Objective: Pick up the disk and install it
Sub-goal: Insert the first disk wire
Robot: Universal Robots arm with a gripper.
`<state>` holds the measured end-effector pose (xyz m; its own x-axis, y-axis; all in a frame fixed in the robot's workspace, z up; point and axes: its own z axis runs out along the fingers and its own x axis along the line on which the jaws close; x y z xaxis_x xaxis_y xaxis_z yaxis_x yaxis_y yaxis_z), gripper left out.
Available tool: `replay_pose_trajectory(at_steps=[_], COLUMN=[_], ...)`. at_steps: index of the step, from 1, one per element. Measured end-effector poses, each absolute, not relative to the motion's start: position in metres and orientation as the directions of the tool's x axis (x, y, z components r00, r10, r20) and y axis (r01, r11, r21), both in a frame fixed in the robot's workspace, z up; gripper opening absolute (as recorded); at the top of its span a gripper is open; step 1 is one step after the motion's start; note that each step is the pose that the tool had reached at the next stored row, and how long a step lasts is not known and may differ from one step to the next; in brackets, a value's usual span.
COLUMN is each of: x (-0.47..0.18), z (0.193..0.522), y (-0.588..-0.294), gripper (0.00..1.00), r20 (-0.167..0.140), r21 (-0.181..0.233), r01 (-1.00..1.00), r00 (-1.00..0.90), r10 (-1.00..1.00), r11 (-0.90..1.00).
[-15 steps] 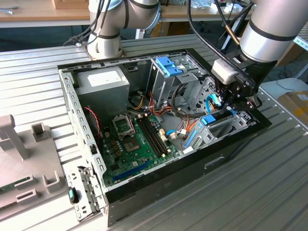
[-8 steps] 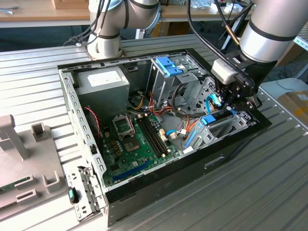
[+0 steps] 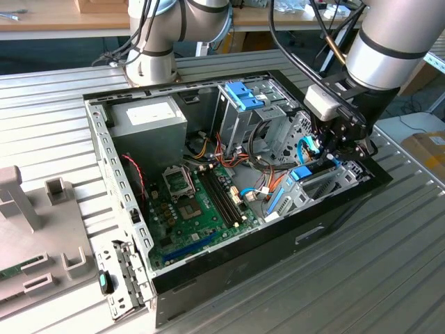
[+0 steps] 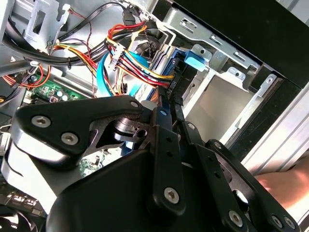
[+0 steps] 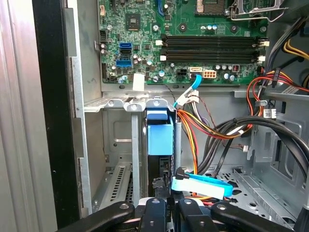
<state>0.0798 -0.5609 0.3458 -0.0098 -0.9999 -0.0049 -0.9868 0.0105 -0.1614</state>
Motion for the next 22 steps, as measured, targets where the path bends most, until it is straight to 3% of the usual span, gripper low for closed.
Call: replay_pose_trajectory(at_steps=[22], x=[0.0808], z=[0.3412], y=[-0.5597], gripper=[0.16], r20=[-0.005], r21=[-0.161], r01=[-0.987], r00=[-0.009], r10=[-1.0], r11=[0.009])
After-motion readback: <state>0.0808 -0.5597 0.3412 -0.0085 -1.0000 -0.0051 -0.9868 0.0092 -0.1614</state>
